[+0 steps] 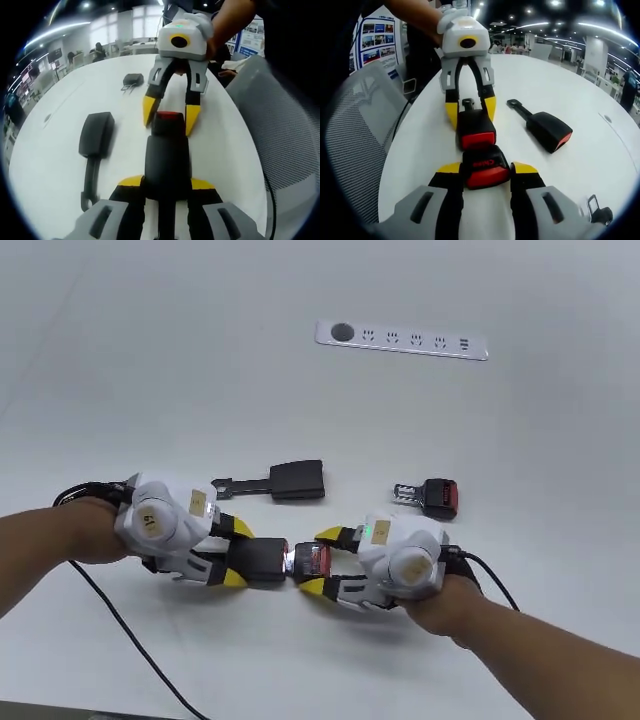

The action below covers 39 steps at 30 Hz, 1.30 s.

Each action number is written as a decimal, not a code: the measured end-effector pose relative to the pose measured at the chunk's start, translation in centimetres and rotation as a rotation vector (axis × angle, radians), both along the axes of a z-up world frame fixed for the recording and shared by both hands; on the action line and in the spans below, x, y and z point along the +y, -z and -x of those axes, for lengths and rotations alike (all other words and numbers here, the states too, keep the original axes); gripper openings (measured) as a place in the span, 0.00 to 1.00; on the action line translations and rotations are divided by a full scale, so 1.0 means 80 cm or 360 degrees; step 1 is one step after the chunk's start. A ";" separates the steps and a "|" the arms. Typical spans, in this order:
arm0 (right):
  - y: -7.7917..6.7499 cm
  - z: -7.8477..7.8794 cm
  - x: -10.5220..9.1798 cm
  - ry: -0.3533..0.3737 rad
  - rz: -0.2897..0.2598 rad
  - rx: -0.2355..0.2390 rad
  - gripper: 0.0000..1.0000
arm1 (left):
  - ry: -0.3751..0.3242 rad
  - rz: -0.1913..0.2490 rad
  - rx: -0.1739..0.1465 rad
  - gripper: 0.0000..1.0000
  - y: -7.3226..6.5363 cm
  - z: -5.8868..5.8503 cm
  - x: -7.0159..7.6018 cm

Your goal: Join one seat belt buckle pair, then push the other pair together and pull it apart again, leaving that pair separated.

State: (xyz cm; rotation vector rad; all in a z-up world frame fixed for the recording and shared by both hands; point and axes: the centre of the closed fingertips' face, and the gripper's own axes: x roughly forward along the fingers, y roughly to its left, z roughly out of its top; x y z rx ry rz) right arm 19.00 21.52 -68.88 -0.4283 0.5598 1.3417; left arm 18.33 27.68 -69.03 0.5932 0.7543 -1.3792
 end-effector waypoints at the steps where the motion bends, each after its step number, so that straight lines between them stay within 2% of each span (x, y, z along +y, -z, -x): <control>1: 0.000 0.001 0.000 0.0011 -0.0014 0.0014 0.35 | 0.0004 -0.0002 -0.0001 0.33 0.000 0.000 0.000; 7: -0.001 0.002 0.001 0.0024 -0.0020 0.0005 0.36 | 0.0004 -0.0027 -0.0003 0.33 -0.001 0.003 0.000; 10: -0.004 0.003 0.001 0.0028 0.0013 0.0002 0.37 | -0.0001 -0.0066 -0.0006 0.34 -0.001 0.005 -0.004; 14: -0.005 0.004 -0.001 0.0021 0.0027 -0.0024 0.37 | -0.0026 -0.0075 -0.0016 0.34 0.001 0.005 -0.002; 16: -0.008 0.005 -0.003 0.0029 0.0044 -0.0003 0.37 | -0.0061 -0.0084 0.0015 0.38 0.000 0.009 -0.002; 17: -0.008 0.001 -0.004 0.0101 0.0013 0.0031 0.39 | -0.0048 -0.0097 0.0017 0.42 0.000 0.013 -0.003; 19: -0.017 -0.004 -0.005 0.0172 -0.0049 0.0077 0.49 | 0.0006 -0.0167 0.0000 0.47 0.001 0.019 0.001; 21: -0.026 -0.011 -0.010 0.0226 -0.0120 0.0092 0.62 | -0.0004 -0.0153 -0.0006 0.52 0.001 0.019 0.001; 23: -0.022 -0.016 -0.019 0.0236 -0.0113 0.0077 0.66 | -0.0046 -0.0126 -0.0010 0.58 -0.004 0.019 -0.003; 25: -0.024 -0.019 -0.031 0.0246 -0.0086 0.0057 0.67 | -0.0097 -0.0115 -0.0036 0.61 -0.005 0.011 -0.001; 27: -0.029 -0.021 -0.041 0.0242 -0.0076 0.0036 0.71 | -0.0118 -0.0126 -0.0113 0.64 -0.014 0.000 0.001; 30: -0.037 -0.028 -0.059 0.0269 -0.0081 0.0032 0.74 | -0.0178 -0.0076 -0.0117 0.65 -0.020 -0.016 0.002; 31: -0.044 -0.032 -0.067 0.0284 -0.0073 0.0020 0.74 | -0.0191 -0.0068 -0.0126 0.66 -0.022 -0.022 0.002; 33: -0.046 -0.044 -0.080 0.0307 -0.0077 0.0006 0.75 | -0.0225 -0.0057 -0.0145 0.68 -0.026 -0.034 0.003; 34: -0.050 -0.050 -0.087 0.0325 -0.0089 -0.0004 0.76 | -0.0252 -0.0045 -0.0169 0.71 -0.032 -0.042 -0.004; 35: -0.051 -0.053 -0.092 0.0340 -0.0098 -0.0008 0.77 | -0.0242 -0.0041 -0.0145 0.74 -0.034 -0.042 -0.005; 37: -0.054 -0.058 -0.102 0.0349 -0.0103 -0.0012 0.78 | -0.0272 -0.0037 -0.0196 0.72 -0.042 -0.063 -0.006; 39: -0.050 -0.066 -0.117 0.0343 -0.0046 -0.0040 0.78 | -0.0282 -0.0018 -0.0202 0.70 -0.050 -0.072 -0.010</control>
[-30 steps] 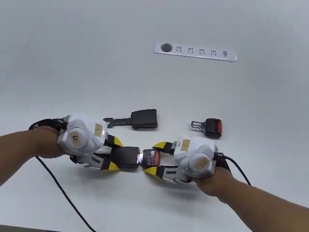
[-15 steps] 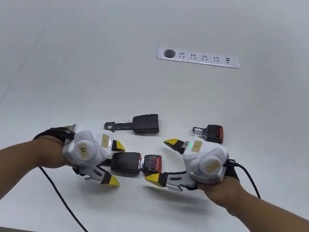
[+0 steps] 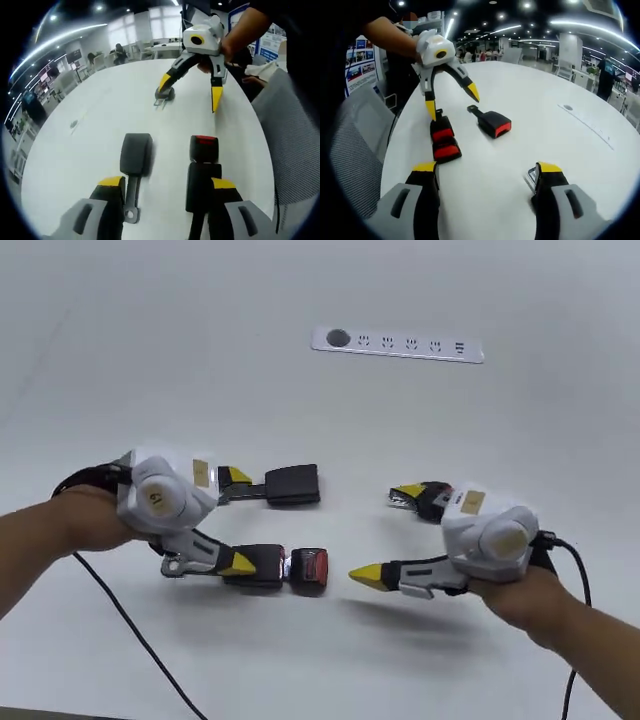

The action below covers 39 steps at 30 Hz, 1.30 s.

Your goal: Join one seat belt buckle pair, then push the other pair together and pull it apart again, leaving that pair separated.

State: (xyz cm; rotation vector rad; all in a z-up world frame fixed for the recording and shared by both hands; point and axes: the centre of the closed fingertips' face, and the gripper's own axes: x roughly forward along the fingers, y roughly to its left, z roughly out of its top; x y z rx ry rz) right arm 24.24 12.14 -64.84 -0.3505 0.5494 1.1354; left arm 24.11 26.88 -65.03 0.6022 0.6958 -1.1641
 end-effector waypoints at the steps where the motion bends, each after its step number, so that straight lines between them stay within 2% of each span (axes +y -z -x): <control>1: -0.001 -0.005 -0.006 0.0008 -0.0001 0.0000 0.78 | -0.0014 0.0021 -0.0008 0.71 -0.006 -0.007 -0.004; 4: -0.003 -0.016 -0.019 0.0036 -0.0009 -0.0002 0.78 | -0.0046 0.0042 -0.0016 0.71 -0.014 -0.021 -0.009; 10: 0.008 -0.038 -0.051 0.0059 0.0050 0.0013 0.79 | -0.0045 0.0009 -0.0010 0.72 -0.009 -0.042 -0.013; 12: 0.008 -0.040 -0.056 0.0059 0.0072 0.0014 0.79 | -0.0043 0.0010 0.0002 0.72 -0.006 -0.048 -0.016; 14: 0.015 -0.048 -0.066 0.0064 0.0086 0.0021 0.78 | -0.0040 0.0009 0.0018 0.71 -0.002 -0.052 -0.017; 15: 0.017 -0.050 -0.069 0.0058 0.0096 0.0025 0.78 | -0.0033 0.0009 0.0035 0.71 0.005 -0.055 -0.017; 18: 0.026 -0.056 -0.077 0.0048 0.0123 0.0046 0.77 | -0.0008 -0.0022 0.0069 0.70 0.017 -0.057 -0.020; 20: 0.032 -0.062 -0.083 0.0039 0.0136 0.0056 0.77 | -0.0007 -0.0018 0.0079 0.70 0.013 -0.058 -0.025; 21: 0.032 -0.063 -0.084 0.0040 0.0120 0.0095 0.76 | -0.0008 -0.0016 0.0085 0.69 0.014 -0.059 -0.027; 22: 0.032 -0.062 -0.084 0.0042 0.0109 0.0119 0.76 | -0.0002 -0.0020 0.0093 0.69 0.016 -0.058 -0.029; 24: 0.034 -0.066 -0.089 0.0039 0.0139 0.0114 0.73 | 0.0029 -0.0046 0.0096 0.68 0.025 -0.057 -0.030; 29: 0.046 -0.064 -0.093 -0.0044 0.0185 0.0146 0.70 | 0.0041 -0.0063 0.0118 0.65 0.035 -0.059 -0.031; 33: 0.056 -0.061 -0.098 -0.0110 0.0248 0.0161 0.65 | 0.0095 -0.0124 0.0125 0.61 0.048 -0.055 -0.027; 34: 0.056 -0.061 -0.098 -0.0114 0.0251 0.0165 0.65 | 0.0095 -0.0083 0.0140 0.60 0.045 -0.054 -0.031; 35: 0.055 -0.063 -0.097 -0.0125 0.0242 0.0138 0.65 | 0.0078 -0.0089 0.0150 0.60 0.044 -0.054 -0.028; 38: 0.055 -0.067 -0.102 -0.0124 0.0237 0.0146 0.62 | 0.0068 -0.0069 0.0169 0.60 0.047 -0.059 -0.024; 39: 0.056 -0.069 -0.103 -0.0124 0.0233 0.0145 0.60 | 0.0080 -0.0067 0.0159 0.60 0.047 -0.060 -0.023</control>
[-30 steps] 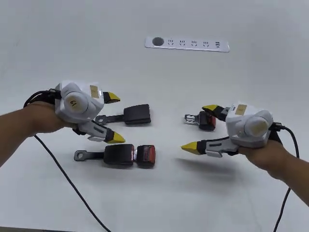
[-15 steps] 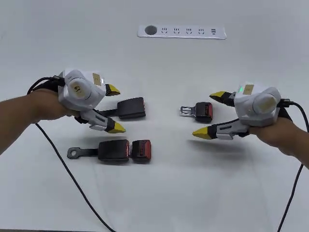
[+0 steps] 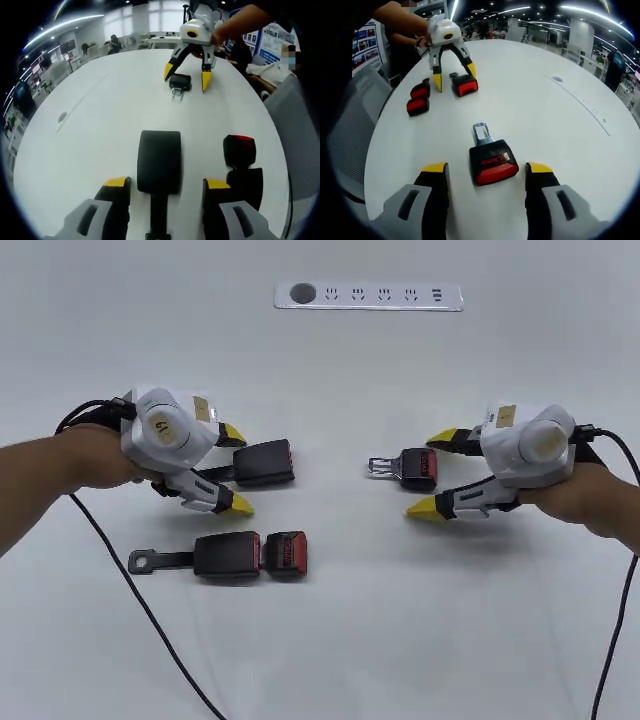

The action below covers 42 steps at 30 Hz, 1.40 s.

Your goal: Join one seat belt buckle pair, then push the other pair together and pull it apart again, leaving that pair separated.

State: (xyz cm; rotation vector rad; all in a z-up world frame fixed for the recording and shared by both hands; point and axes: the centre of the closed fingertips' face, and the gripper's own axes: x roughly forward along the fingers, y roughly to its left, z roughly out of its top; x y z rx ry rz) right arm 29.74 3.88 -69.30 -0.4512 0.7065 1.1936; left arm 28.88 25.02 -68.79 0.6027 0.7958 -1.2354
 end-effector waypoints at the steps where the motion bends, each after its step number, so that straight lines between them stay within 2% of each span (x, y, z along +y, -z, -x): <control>1: 0.000 -0.002 -0.002 0.0000 0.0005 -0.0007 0.58 | 0.0000 0.0003 0.0004 0.60 0.001 0.000 -0.001; 5: 0.000 0.000 0.000 -0.0029 0.0018 -0.0011 0.55 | 0.0047 0.0006 0.0001 0.58 -0.001 0.003 -0.006; 8: 0.000 -0.001 0.003 -0.0071 0.0032 -0.0037 0.48 | 0.0086 0.0006 -0.0001 0.58 -0.002 0.004 -0.009; 11: 0.000 -0.001 0.005 -0.0084 0.0050 -0.0035 0.43 | 0.0107 0.0008 0.0000 0.56 -0.001 0.001 -0.007; 15: 0.000 -0.003 0.005 -0.0115 0.0082 -0.0048 0.41 | 0.0148 -0.0008 0.0004 0.52 0.002 -0.006 -0.003; 20: 0.001 -0.006 0.003 -0.0123 0.0093 -0.0045 0.35 | 0.0184 -0.0030 0.0009 0.42 0.001 -0.009 -0.011; 24: 0.000 -0.004 0.003 -0.0134 0.0093 -0.0046 0.35 | 0.0141 -0.0031 0.0027 0.33 -0.002 -0.012 -0.015; 35: -0.001 -0.004 0.003 -0.0146 0.0102 -0.0014 0.34 | 0.0230 -0.0049 0.0035 0.33 0.006 -0.015 -0.011; 42: 0.001 -0.004 0.003 -0.0160 0.0114 -0.0012 0.34 | 0.0239 -0.0053 0.0047 0.33 0.007 -0.016 -0.010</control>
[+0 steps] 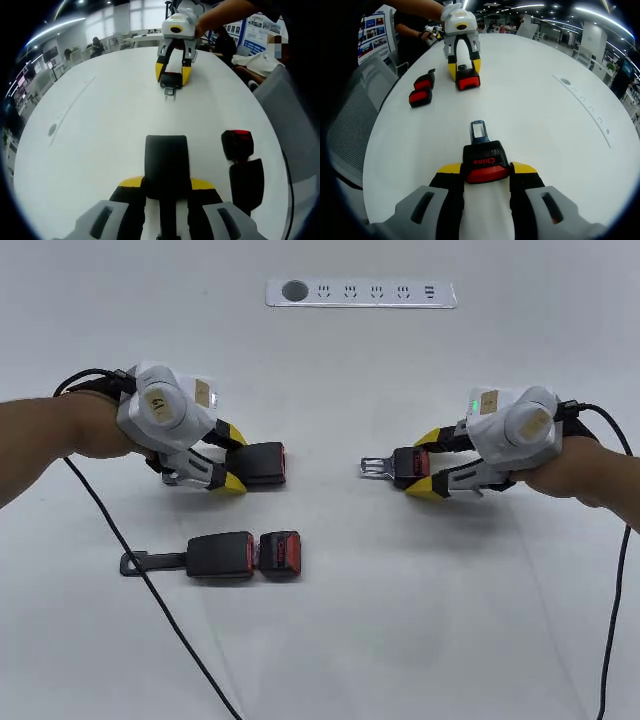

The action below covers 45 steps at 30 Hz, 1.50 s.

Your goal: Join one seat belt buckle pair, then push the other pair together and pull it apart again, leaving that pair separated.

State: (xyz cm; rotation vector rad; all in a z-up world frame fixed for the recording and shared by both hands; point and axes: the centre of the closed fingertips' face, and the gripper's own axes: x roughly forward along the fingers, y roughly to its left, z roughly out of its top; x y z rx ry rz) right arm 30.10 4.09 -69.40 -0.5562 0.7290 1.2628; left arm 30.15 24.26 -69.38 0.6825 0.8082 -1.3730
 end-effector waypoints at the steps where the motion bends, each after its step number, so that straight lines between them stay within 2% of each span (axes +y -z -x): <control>1: 0.000 0.000 0.000 0.0003 0.0000 0.0001 0.34 | 0.0002 -0.0002 -0.0001 0.33 -0.001 0.001 -0.001; 10: -0.001 -0.006 0.024 -0.0015 -0.0028 -0.0002 0.34 | 0.0011 -0.0009 0.0005 0.33 0.000 0.001 0.002; 17: -0.002 -0.013 0.044 -0.0051 -0.0053 -0.0009 0.34 | 0.0010 -0.0018 0.0005 0.33 -0.005 0.005 -0.002; 24: 0.002 -0.009 0.071 -0.0078 -0.0086 -0.0016 0.34 | 0.0006 -0.0028 0.0006 0.33 -0.004 0.006 -0.002; 27: 0.004 -0.013 0.078 -0.0079 -0.0096 -0.0024 0.34 | 0.0005 -0.0035 0.0007 0.33 -0.005 0.008 -0.003; 35: 0.002 -0.006 0.102 -0.0094 -0.0142 -0.0026 0.34 | -0.0002 -0.0041 0.0007 0.33 -0.003 0.007 -0.001; 45: -0.002 -0.009 0.123 -0.0119 -0.0206 -0.0011 0.34 | -0.0005 -0.0051 0.0005 0.33 -0.002 0.003 -0.003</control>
